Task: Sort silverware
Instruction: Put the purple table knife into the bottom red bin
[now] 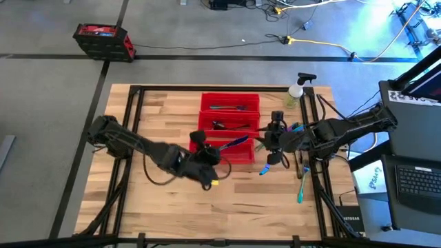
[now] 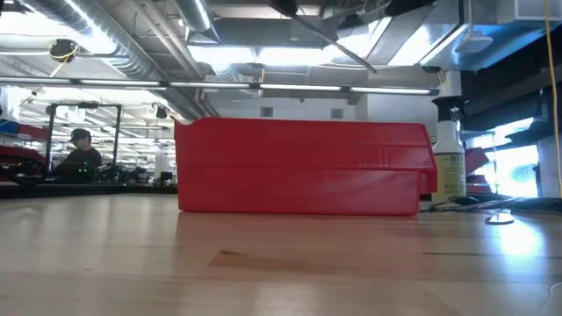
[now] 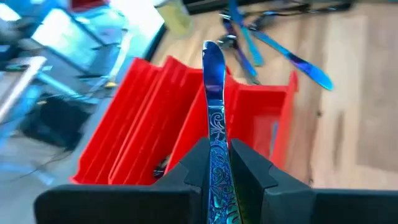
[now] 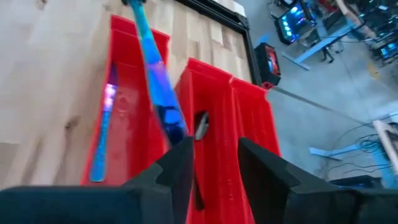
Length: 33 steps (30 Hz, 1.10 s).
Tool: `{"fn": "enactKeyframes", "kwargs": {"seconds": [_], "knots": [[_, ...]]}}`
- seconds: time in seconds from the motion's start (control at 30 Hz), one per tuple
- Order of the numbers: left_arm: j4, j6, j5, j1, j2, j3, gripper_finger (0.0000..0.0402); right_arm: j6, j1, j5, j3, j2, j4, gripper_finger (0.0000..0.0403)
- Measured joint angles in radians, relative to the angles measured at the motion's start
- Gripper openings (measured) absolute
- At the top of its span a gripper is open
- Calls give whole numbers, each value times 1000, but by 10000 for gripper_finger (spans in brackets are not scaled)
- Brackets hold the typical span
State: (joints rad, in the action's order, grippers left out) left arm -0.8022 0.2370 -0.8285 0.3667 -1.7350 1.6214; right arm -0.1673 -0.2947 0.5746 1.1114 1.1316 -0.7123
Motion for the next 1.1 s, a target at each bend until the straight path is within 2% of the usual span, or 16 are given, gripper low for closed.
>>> {"fn": "enactKeyframes", "kwargs": {"seconds": [0.07,0.2,0.3,0.5,0.7,0.93,1.1], "knots": [[42,-77,96,-35,31,0,28,-36,31,-22,0,0,22,111],[51,-223,215,-111,74,0,28,-98,110,-64,0,0,52,111],[66,-308,347,-175,91,0,28,-99,172,-81,0,0,57,111],[100,-482,536,-285,101,0,28,-91,271,-96,0,0,59,111],[227,-597,781,-430,108,-78,28,-51,348,-111,0,0,57,111],[378,-668,976,-576,117,-180,28,22,417,-116,0,0,20,111],[486,-696,1057,-650,118,-254,28,94,464,-116,0,0,-24,111]]}}
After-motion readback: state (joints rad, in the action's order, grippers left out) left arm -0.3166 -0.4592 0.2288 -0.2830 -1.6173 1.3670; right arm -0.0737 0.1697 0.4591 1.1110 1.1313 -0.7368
